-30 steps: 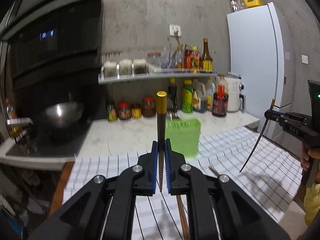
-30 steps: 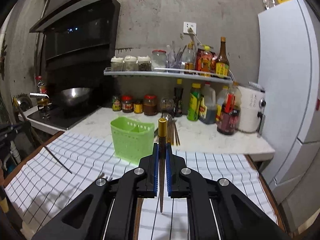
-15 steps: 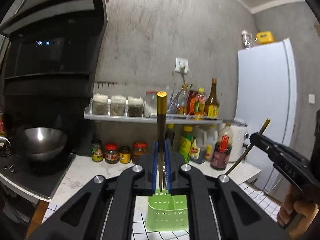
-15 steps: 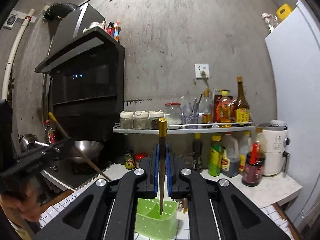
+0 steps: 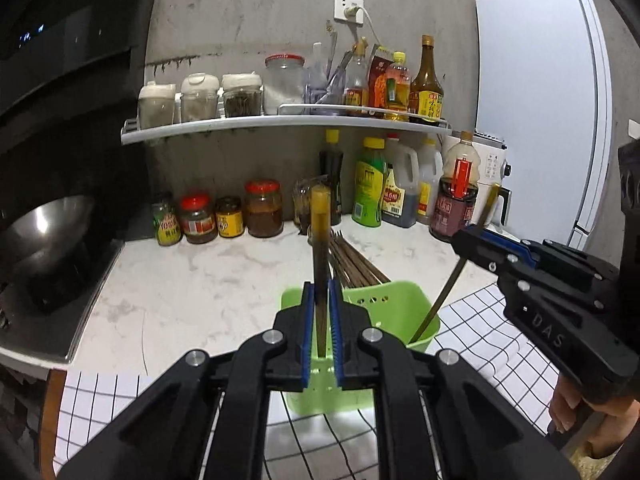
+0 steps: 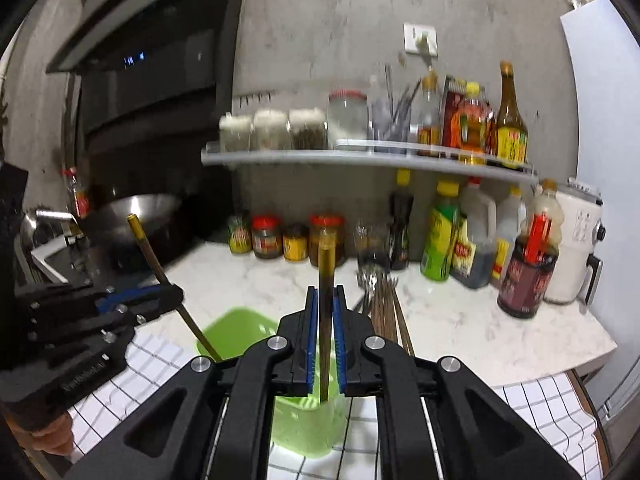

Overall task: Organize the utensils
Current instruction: 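Open both tools to release the chopsticks and move back over the mat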

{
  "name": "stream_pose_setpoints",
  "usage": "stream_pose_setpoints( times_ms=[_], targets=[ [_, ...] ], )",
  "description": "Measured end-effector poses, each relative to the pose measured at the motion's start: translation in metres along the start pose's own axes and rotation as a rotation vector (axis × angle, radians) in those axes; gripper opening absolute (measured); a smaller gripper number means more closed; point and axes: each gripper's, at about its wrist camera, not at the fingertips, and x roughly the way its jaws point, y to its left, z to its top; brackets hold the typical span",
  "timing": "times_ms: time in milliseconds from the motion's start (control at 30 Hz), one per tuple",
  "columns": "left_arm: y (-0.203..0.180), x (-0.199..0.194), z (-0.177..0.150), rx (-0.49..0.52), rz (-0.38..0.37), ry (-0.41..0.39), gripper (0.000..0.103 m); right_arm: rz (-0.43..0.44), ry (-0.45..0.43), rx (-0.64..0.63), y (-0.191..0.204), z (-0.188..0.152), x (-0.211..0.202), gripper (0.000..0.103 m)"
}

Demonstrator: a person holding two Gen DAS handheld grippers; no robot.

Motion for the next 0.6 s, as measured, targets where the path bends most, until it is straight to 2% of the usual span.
stream_pose_setpoints(
  times_ms=[67, 133, 233, 333, 400, 433, 600],
  targets=[
    [0.004, -0.014, 0.003, -0.012, -0.010, -0.025, 0.030, -0.009, -0.017, -0.001, -0.002, 0.001, -0.014, 0.043],
    [0.007, -0.037, 0.006, -0.018, 0.004, -0.059, 0.037, -0.023, -0.040, -0.007, -0.003, 0.002, -0.037, 0.045],
    [0.011, -0.074, 0.001, -0.021, 0.035, -0.078, 0.039, -0.048, -0.057, -0.020, -0.005, -0.003, -0.077, 0.051],
    [0.016, -0.106, -0.019, -0.029, 0.057, -0.075, 0.043, -0.067, -0.038, -0.009, -0.009, -0.021, -0.113, 0.054],
    [0.016, -0.122, -0.040, -0.023, 0.096, -0.047, 0.043, -0.068, 0.004, 0.005, -0.013, -0.041, -0.132, 0.054],
    [0.015, -0.129, -0.057, -0.021, 0.125, -0.007, 0.043, -0.066, 0.033, 0.014, -0.015, -0.052, -0.138, 0.054],
    [0.015, -0.142, -0.133, -0.045, 0.126, 0.163, 0.043, -0.059, 0.187, 0.062, -0.022, -0.117, -0.163, 0.054]
  ],
)
